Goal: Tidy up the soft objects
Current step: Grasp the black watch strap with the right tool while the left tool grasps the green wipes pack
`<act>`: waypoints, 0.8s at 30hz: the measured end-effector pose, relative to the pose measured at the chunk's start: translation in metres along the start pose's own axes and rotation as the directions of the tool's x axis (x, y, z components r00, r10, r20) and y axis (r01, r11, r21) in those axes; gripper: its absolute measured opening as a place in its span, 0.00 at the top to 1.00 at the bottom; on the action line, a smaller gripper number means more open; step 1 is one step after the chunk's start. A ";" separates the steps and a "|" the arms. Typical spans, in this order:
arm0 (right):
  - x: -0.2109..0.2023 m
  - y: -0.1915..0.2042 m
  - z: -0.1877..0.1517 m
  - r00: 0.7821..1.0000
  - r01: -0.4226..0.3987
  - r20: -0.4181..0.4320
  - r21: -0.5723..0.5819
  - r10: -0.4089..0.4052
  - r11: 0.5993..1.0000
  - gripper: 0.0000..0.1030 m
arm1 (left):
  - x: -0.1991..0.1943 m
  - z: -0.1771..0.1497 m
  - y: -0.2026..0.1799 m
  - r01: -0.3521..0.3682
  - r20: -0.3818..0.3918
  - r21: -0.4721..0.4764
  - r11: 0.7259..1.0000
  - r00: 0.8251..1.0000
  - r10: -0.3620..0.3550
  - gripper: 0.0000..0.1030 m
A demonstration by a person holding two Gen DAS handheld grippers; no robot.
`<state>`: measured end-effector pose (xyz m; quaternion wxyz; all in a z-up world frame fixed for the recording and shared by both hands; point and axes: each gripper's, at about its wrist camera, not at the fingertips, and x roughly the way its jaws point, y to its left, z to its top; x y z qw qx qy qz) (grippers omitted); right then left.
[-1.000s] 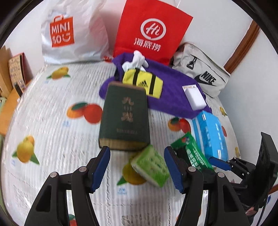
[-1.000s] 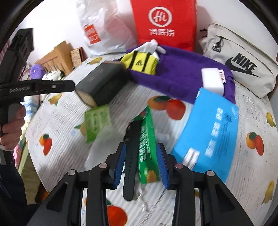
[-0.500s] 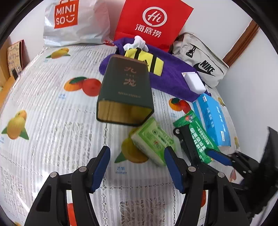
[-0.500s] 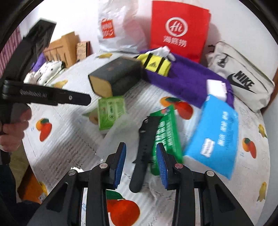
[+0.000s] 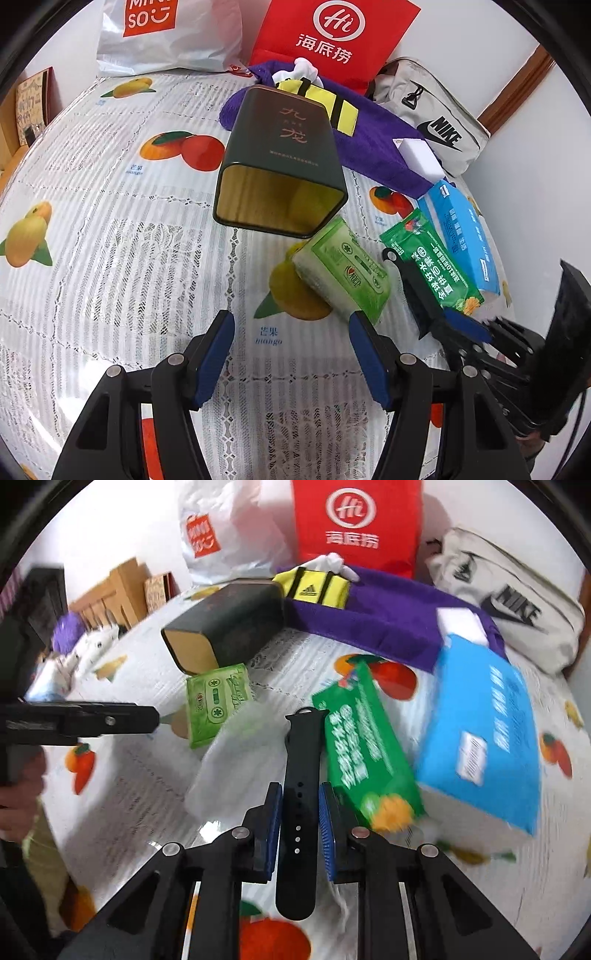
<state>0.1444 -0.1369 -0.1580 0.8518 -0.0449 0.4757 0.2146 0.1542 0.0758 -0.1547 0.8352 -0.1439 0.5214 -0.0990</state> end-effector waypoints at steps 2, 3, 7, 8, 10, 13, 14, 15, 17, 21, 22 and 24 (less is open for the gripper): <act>-0.007 -0.004 -0.004 1.000 -0.022 -0.013 0.013 0.023 1.000 0.80 | 0.001 0.000 0.000 0.006 -0.001 -0.003 1.000 1.000 -0.006 0.39; -0.009 -0.005 -0.007 0.999 -0.031 -0.021 0.013 0.031 0.999 0.80 | 0.002 0.000 0.000 0.009 -0.002 -0.002 1.000 1.000 -0.009 0.39; -0.001 -0.004 -0.017 0.997 -0.021 -0.069 -0.003 0.021 1.000 0.80 | 0.006 0.000 -0.003 0.010 -0.008 0.010 1.000 1.000 -0.010 0.39; 0.002 -0.003 -0.018 0.997 -0.015 -0.073 -0.008 0.015 1.000 0.80 | 0.007 -0.001 -0.004 0.009 -0.012 0.011 1.000 1.000 -0.009 0.39; 0.002 -0.001 -0.017 0.998 -0.018 -0.060 -0.014 0.017 1.000 0.79 | 0.008 -0.002 -0.005 0.005 -0.017 0.014 1.000 1.000 -0.005 0.39; 0.005 0.003 -0.015 0.998 -0.007 -0.061 -0.035 0.005 0.999 0.76 | 0.009 -0.002 -0.005 -0.002 -0.020 0.015 1.000 1.000 0.002 0.39; 0.007 0.006 -0.015 0.998 0.007 -0.061 -0.053 -0.011 0.999 0.76 | 0.010 -0.002 -0.006 -0.002 -0.020 0.016 1.000 1.000 0.003 0.39; 0.009 0.011 -0.015 0.998 0.031 -0.053 -0.082 -0.035 0.996 0.76 | 0.010 -0.002 -0.007 -0.004 -0.020 0.017 1.000 1.000 0.004 0.39; 0.010 0.016 -0.017 0.997 0.062 -0.039 -0.126 -0.068 0.990 0.78 | 0.010 -0.001 -0.008 -0.005 -0.018 0.018 1.000 1.000 0.005 0.39; 0.006 0.011 -0.018 0.998 0.055 -0.026 -0.119 -0.058 0.991 0.80 | 0.010 0.002 -0.016 0.012 0.000 0.038 0.999 1.000 -0.012 0.39; 0.003 0.008 -0.019 0.998 0.046 -0.026 -0.104 -0.049 0.993 0.80 | 0.010 0.003 -0.017 0.013 0.004 0.047 0.999 1.000 -0.013 0.39; -0.005 0.002 -0.021 0.999 0.023 -0.023 -0.068 -0.025 0.997 0.80 | 0.011 0.007 -0.022 0.018 0.013 0.060 0.998 1.000 -0.019 0.39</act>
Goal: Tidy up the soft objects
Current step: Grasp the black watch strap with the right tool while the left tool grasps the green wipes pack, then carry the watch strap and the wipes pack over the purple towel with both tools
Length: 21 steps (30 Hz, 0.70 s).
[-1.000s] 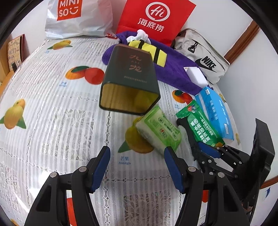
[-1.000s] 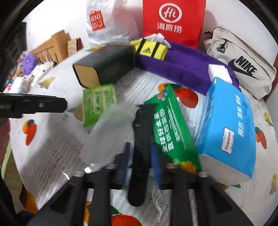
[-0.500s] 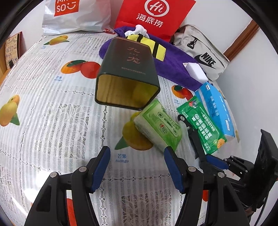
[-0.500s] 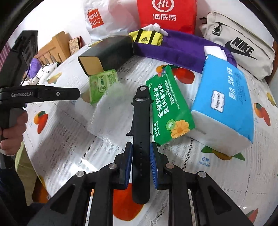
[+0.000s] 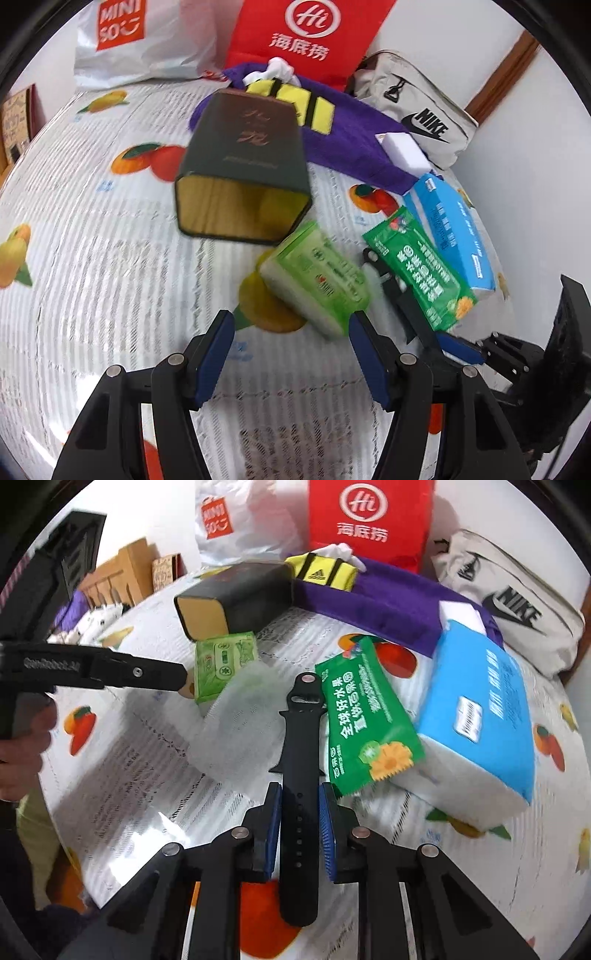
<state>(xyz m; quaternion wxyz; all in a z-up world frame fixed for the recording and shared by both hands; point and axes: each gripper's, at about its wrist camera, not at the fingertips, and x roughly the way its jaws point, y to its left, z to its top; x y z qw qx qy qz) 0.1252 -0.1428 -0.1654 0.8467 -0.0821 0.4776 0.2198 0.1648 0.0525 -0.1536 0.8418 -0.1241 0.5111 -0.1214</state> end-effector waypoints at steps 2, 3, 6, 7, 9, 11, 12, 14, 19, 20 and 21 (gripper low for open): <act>-0.008 -0.004 -0.002 1.000 -0.019 0.011 0.017 0.019 1.000 0.80 | 0.003 0.005 -0.004 0.011 0.001 0.000 1.000 1.000 -0.011 0.39; -0.013 -0.005 -0.004 1.000 -0.025 0.018 0.023 0.024 0.999 0.80 | 0.006 0.009 -0.006 0.013 -0.002 -0.007 1.000 1.000 -0.013 0.39; -0.022 -0.006 -0.007 0.999 -0.022 0.027 0.032 0.021 0.999 0.80 | 0.017 0.018 -0.013 0.009 -0.009 -0.029 1.000 1.000 -0.009 0.38; -0.024 -0.007 -0.008 0.999 -0.027 0.031 0.036 0.026 0.999 0.80 | 0.022 0.021 -0.015 -0.001 -0.012 -0.037 0.999 1.000 0.000 0.38; -0.030 -0.008 -0.010 0.999 -0.038 0.035 0.037 0.037 0.999 0.80 | 0.032 0.025 -0.018 -0.030 -0.023 -0.060 0.998 0.999 0.028 0.37; -0.035 -0.009 -0.014 0.999 -0.036 0.039 0.030 0.035 0.999 0.80 | 0.040 0.028 -0.019 -0.054 -0.021 -0.090 0.994 0.998 0.053 0.37; -0.036 -0.010 -0.015 0.999 -0.035 0.039 0.029 0.034 0.999 0.80 | 0.041 0.030 -0.020 -0.066 -0.005 -0.102 0.993 0.998 0.066 0.33; -0.037 -0.013 -0.017 0.999 -0.035 0.033 0.032 0.034 0.999 0.80 | 0.044 0.032 -0.023 -0.111 0.014 -0.118 0.987 0.993 0.113 0.31; -0.034 -0.018 -0.023 0.999 -0.037 0.017 0.043 0.037 0.998 0.80 | 0.051 0.028 -0.036 -0.234 0.024 -0.033 0.972 0.972 0.235 0.30; -0.034 -0.018 -0.024 0.999 -0.040 0.018 0.045 0.039 0.998 0.80 | 0.049 0.025 -0.035 -0.236 0.025 -0.027 0.971 0.971 0.237 0.30; -0.035 -0.018 -0.025 0.999 -0.042 0.021 0.047 0.041 0.998 0.80 | 0.046 0.023 -0.032 -0.234 0.023 -0.027 0.972 0.972 0.234 0.29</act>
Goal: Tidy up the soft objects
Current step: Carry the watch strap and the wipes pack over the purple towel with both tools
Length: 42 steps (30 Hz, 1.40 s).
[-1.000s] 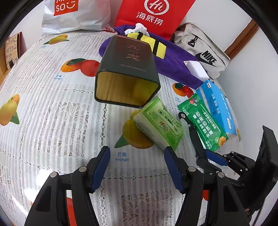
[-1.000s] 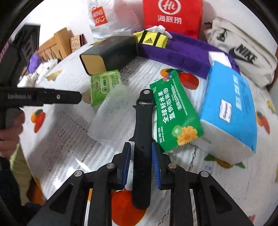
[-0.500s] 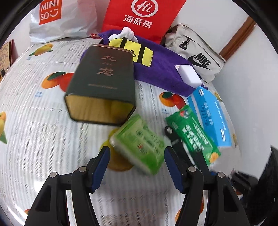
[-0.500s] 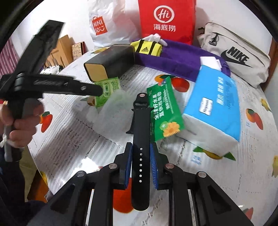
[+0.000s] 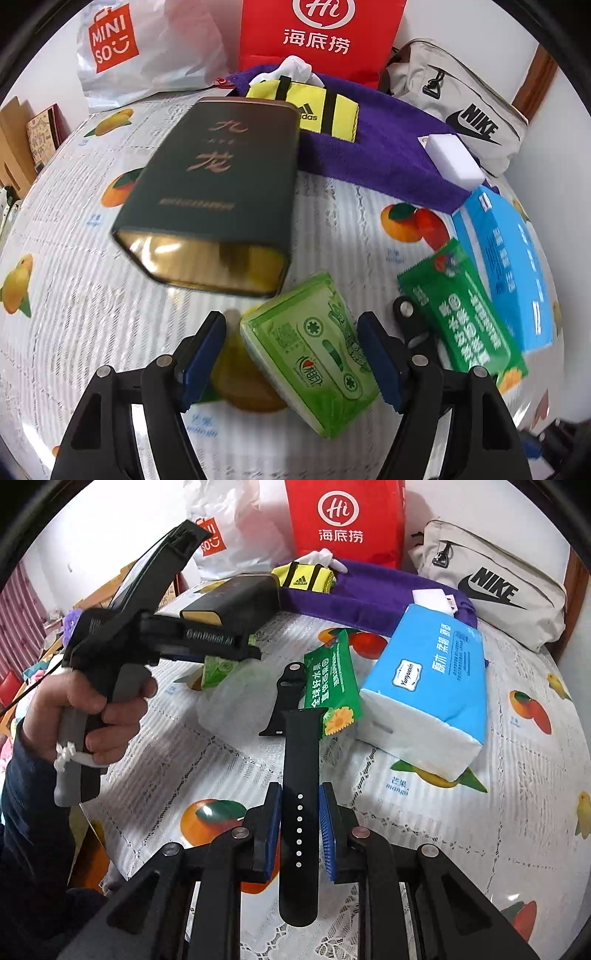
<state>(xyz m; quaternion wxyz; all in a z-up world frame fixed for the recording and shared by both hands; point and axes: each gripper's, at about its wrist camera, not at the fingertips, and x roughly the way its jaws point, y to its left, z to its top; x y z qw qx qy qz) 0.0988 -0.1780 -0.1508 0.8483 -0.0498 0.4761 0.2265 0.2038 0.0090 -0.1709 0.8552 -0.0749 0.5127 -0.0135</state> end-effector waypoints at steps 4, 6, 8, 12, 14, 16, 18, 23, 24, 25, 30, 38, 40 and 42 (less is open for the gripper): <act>-0.004 -0.003 0.000 1.000 -0.010 0.017 0.011 0.010 1.000 0.80 | -0.009 -0.012 0.016 -0.017 -0.017 0.001 1.000 1.000 0.017 0.26; -0.007 -0.006 -0.001 1.000 -0.014 0.027 0.020 0.013 1.000 0.80 | -0.014 -0.016 0.019 -0.009 -0.028 0.005 1.000 1.000 0.009 0.26; -0.006 -0.009 -0.001 1.000 -0.008 0.026 0.029 0.007 1.000 0.80 | -0.013 -0.016 0.015 0.013 -0.043 0.010 1.000 0.999 -0.013 0.26; -0.008 -0.014 -0.003 1.000 -0.003 0.029 0.042 0.002 0.999 0.80 | -0.005 -0.023 -0.010 -0.059 -0.040 0.113 0.992 0.997 0.064 0.25; -0.012 -0.014 -0.004 0.999 0.004 0.036 0.041 -0.006 0.999 0.80 | -0.005 -0.025 -0.013 -0.075 -0.019 0.120 0.990 0.997 0.077 0.27; -0.016 -0.014 -0.007 0.999 0.007 0.041 0.044 -0.009 0.999 0.80 | -0.007 -0.027 -0.011 -0.070 0.004 0.119 0.990 0.998 0.070 0.32; -0.019 -0.014 -0.010 0.999 0.007 0.043 0.049 -0.009 0.999 0.80 | -0.009 -0.029 -0.008 -0.058 0.009 0.117 0.991 0.998 0.057 0.35; -0.025 -0.010 -0.017 0.999 0.011 0.048 0.042 -0.013 0.999 0.80 | -0.022 -0.035 0.008 -0.009 0.023 0.080 0.997 1.000 0.007 0.38; -0.026 -0.010 -0.018 0.999 0.012 0.048 0.042 -0.014 0.999 0.80 | -0.024 -0.035 0.012 -0.004 0.026 0.070 0.998 1.000 0.002 0.39; -0.027 -0.009 -0.020 0.999 0.014 0.048 0.042 -0.016 0.999 0.80 | -0.026 -0.037 0.014 -0.003 0.030 0.064 0.998 1.000 0.001 0.39; -0.031 -0.010 -0.028 0.999 0.028 0.035 0.052 -0.030 0.998 0.80 | -0.041 -0.043 0.034 0.008 0.061 0.028 1.000 0.998 -0.010 0.39; -0.032 -0.030 -0.047 0.996 0.083 0.009 0.117 -0.085 0.990 0.80 | -0.050 -0.055 0.045 -0.017 0.067 0.014 1.000 0.998 0.016 0.39; -0.030 -0.035 -0.050 0.995 0.101 -0.003 0.130 -0.101 0.986 0.80 | -0.052 -0.056 0.046 -0.018 0.068 0.013 1.000 0.998 0.018 0.39; -0.028 -0.040 -0.052 0.995 0.104 -0.009 0.141 -0.104 0.985 0.80 | -0.054 -0.056 0.046 -0.020 0.071 0.012 1.000 0.997 0.019 0.39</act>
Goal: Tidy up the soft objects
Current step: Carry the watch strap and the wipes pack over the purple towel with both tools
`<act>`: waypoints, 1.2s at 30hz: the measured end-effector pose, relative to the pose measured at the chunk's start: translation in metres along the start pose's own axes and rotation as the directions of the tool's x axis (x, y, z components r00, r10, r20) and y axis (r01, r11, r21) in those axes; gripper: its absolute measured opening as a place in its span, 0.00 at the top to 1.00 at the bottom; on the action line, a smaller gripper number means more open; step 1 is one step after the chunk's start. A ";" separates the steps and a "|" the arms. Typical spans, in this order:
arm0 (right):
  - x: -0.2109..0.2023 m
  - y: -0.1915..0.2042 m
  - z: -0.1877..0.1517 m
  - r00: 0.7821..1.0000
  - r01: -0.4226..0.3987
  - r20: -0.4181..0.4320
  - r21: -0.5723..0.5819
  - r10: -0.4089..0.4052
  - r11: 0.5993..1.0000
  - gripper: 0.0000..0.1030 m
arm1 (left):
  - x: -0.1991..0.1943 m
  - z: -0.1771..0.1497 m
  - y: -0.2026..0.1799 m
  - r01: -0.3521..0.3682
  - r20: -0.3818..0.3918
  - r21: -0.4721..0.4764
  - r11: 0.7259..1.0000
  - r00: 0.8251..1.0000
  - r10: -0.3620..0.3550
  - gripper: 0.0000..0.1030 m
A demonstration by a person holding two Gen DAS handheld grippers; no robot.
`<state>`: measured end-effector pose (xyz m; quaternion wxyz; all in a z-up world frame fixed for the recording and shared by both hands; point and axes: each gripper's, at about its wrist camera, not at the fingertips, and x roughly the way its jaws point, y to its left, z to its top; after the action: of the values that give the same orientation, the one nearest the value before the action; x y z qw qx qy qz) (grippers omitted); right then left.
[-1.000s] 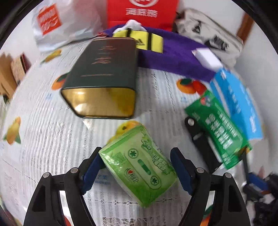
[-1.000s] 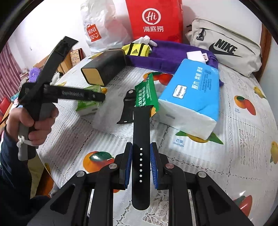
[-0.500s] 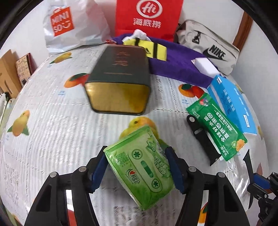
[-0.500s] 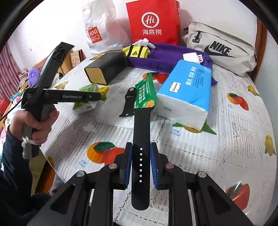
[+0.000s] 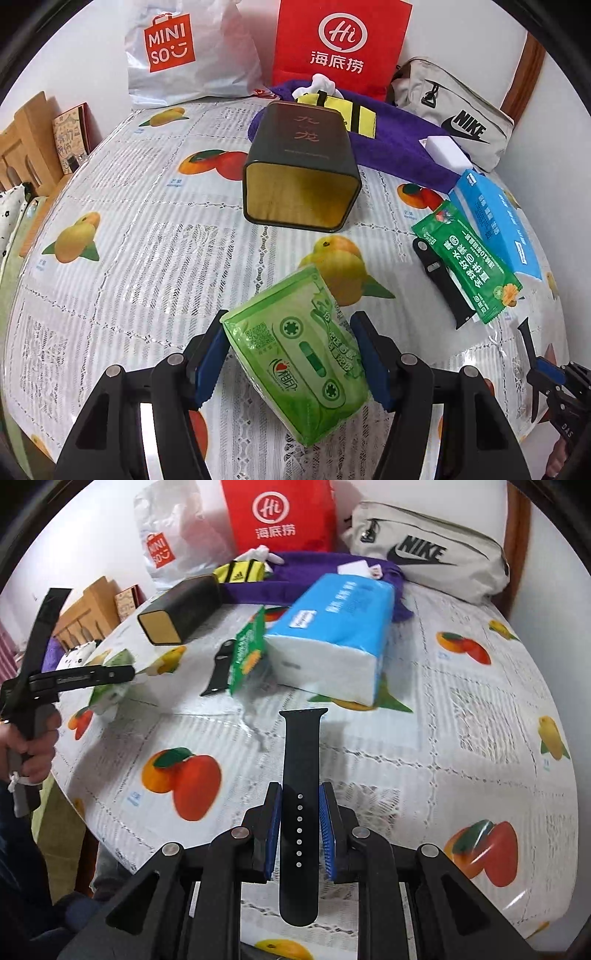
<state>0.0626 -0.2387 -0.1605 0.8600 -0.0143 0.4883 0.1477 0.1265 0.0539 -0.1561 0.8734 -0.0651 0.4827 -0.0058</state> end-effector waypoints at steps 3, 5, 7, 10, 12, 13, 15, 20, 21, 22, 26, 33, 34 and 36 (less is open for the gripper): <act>0.002 -0.006 0.001 1.000 -0.002 -0.001 0.018 0.002 1.000 0.80 | -0.002 0.002 0.000 -0.007 0.000 0.000 1.000 1.000 0.007 0.38; 0.000 -0.007 0.004 1.000 -0.010 0.004 0.024 0.010 1.000 0.80 | -0.004 0.004 0.000 -0.007 0.000 -0.001 1.000 1.000 0.007 0.38; -0.004 -0.006 0.007 1.000 -0.012 0.013 0.022 0.012 1.000 0.80 | -0.008 0.008 0.000 0.000 0.006 0.002 1.000 1.000 0.000 0.38; -0.014 -0.003 0.015 0.999 -0.024 0.035 0.010 0.023 1.000 0.80 | -0.015 0.016 -0.001 0.008 0.020 0.005 1.000 1.000 -0.008 0.38; -0.020 -0.001 0.022 0.999 -0.026 0.048 0.001 0.026 1.000 0.80 | -0.020 0.022 -0.002 0.015 0.029 0.005 1.000 0.999 -0.015 0.38; -0.025 0.000 0.026 0.998 -0.025 0.057 -0.003 0.026 1.000 0.80 | -0.022 0.025 -0.002 0.018 0.034 0.006 1.000 0.999 -0.018 0.38; -0.031 0.001 0.032 0.997 -0.033 0.070 -0.008 0.033 0.999 0.80 | -0.028 0.032 -0.003 0.023 0.046 0.012 1.000 0.999 -0.024 0.38; -0.039 -0.001 0.052 0.995 -0.044 0.094 -0.014 0.046 0.999 0.80 | -0.038 0.052 -0.005 0.030 0.070 0.018 0.999 0.997 -0.031 0.38; -0.039 -0.002 0.055 0.994 -0.044 0.096 -0.013 0.045 0.999 0.80 | -0.038 0.056 -0.006 0.031 0.074 0.021 0.999 0.997 -0.033 0.38; -0.039 -0.003 0.060 0.994 -0.043 0.100 -0.013 0.045 0.999 0.80 | -0.039 0.061 -0.008 0.030 0.075 0.023 0.999 0.997 -0.032 0.38; -0.036 -0.010 0.086 0.992 -0.042 0.117 -0.010 0.043 0.999 0.80 | -0.039 0.079 -0.011 0.031 0.084 0.035 0.999 0.996 -0.034 0.38; -0.026 -0.020 0.139 0.987 -0.049 0.150 -0.011 0.050 0.999 0.80 | -0.029 0.118 -0.019 0.058 0.084 0.046 0.997 0.995 -0.062 0.38; -0.024 -0.021 0.148 0.987 -0.052 0.154 -0.013 0.053 0.999 0.80 | -0.026 0.124 -0.020 0.060 0.085 0.052 0.997 0.994 -0.064 0.38; -0.018 -0.022 0.164 0.985 -0.061 0.161 -0.017 0.062 0.998 0.80 | -0.022 0.135 -0.023 0.065 0.084 0.060 0.996 0.994 -0.070 0.38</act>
<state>0.1973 -0.2366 -0.0620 0.8916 0.0076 0.4164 0.1778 0.2298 0.0473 -0.0638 0.8941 -0.0566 0.4419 -0.0462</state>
